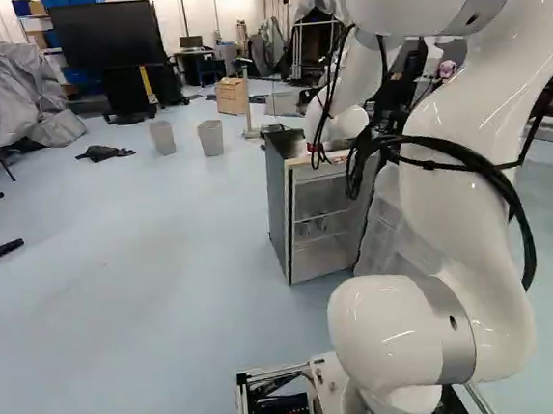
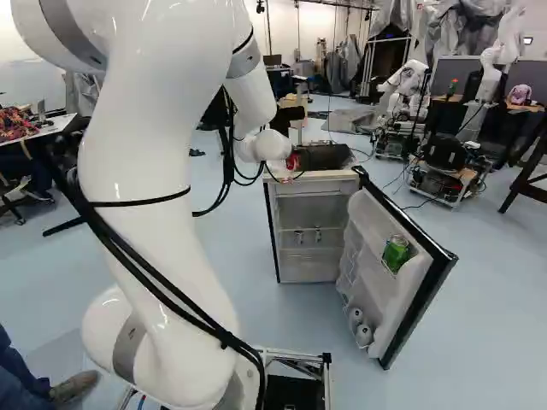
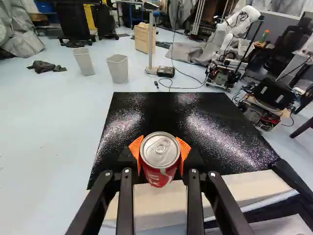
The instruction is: Grab a drink from the fridge
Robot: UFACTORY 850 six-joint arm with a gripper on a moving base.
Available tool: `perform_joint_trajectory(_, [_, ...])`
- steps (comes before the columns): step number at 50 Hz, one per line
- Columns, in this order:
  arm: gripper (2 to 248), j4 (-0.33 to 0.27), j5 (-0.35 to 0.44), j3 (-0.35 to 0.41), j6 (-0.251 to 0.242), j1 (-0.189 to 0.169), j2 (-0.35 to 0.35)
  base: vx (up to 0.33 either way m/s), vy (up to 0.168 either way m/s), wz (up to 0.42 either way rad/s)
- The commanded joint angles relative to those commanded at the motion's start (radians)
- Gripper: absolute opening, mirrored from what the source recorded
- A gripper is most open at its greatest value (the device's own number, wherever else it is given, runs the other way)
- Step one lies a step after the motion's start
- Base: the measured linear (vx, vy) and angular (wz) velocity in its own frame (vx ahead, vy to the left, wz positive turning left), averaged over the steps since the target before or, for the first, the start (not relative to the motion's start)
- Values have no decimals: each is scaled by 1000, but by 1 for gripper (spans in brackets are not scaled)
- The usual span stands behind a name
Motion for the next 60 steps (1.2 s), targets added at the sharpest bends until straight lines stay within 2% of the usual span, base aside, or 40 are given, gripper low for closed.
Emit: perform_joint_trajectory(60, [98,0,0,0,0,0,-6,0,0,0])
